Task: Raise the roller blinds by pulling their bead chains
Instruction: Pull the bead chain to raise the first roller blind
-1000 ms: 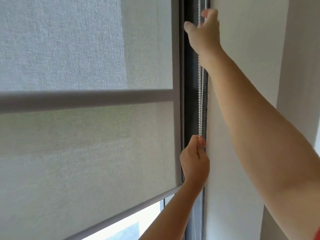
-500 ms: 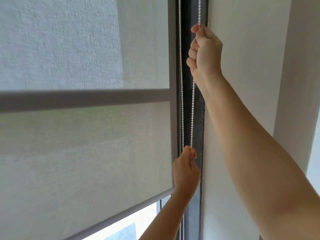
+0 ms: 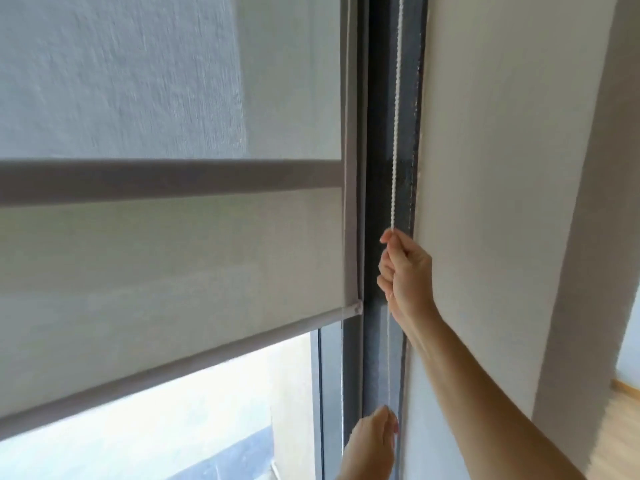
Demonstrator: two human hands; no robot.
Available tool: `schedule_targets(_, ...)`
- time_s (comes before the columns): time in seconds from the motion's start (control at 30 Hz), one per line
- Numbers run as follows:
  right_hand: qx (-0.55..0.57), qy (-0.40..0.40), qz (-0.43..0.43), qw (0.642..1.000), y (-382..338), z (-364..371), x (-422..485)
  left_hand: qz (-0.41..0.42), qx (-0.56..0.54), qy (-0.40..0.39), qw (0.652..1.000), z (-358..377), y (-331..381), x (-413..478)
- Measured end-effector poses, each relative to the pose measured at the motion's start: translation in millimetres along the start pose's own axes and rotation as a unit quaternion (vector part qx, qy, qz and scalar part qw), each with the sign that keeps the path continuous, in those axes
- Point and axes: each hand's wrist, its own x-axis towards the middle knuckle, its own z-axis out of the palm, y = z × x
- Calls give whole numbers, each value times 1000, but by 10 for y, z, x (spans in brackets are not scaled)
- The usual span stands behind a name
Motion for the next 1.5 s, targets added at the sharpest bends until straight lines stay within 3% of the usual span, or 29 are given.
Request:
schedule_targets(0.1,29,6,53,998,255,-118,-205,-13,-73,-56,996,-111,90,111)
schedule_targets(0.23,47,30,124,991,559,-272,-531,-1,-269,30,963,-879,695,522)
schedule_targets(0.37,46,37,198,978,881,-410,-933,121,-337,64,932,-1657,1666,881)
schedule_targets(0.47,33,30,244,969,1110,-447,-1155,150,-383,161,897,-1921,2230,1058)
schedule_targets(0.57,-87,-40,249,964,1148,-477,-1074,157,-384,283,865,-1907,2401,1087)
schedule_targets(0.63,-211,-133,245,937,973,-469,-783,173,-375,312,856,-1912,2377,1057)
schedule_targets(0.7,-308,-202,225,902,642,-420,-362,167,-373,308,859,-1962,2374,965)
schedule_targets(0.77,-325,-204,181,906,204,-292,118,161,-375,292,865,-1911,2414,1011)
schedule_targets(0.8,-303,-184,152,923,-42,-185,354,122,-430,242,861,-1861,2494,974)
schedule_targets(0.83,-266,-163,121,942,-299,-59,573,92,-483,242,836,-1829,2528,912)
schedule_targets(0.87,-220,-148,88,960,-570,84,765,85,-450,262,849,-1796,2517,910)
schedule_targets(0.93,-112,-153,34,981,-1132,399,1060,147,-421,255,858,-1805,2484,919)
schedule_targets(1.07,48,-175,-44,982,-1921,1031,1208,190,-409,277,849,-1922,2372,873)
schedule_targets(1.23,84,-91,-99,987,-1903,1317,959,219,-379,270,858,-1821,2361,811)
schedule_targets(1.5,95,-102,-126,982,-1936,1154,792,225,-313,280,879,-1776,2338,720)
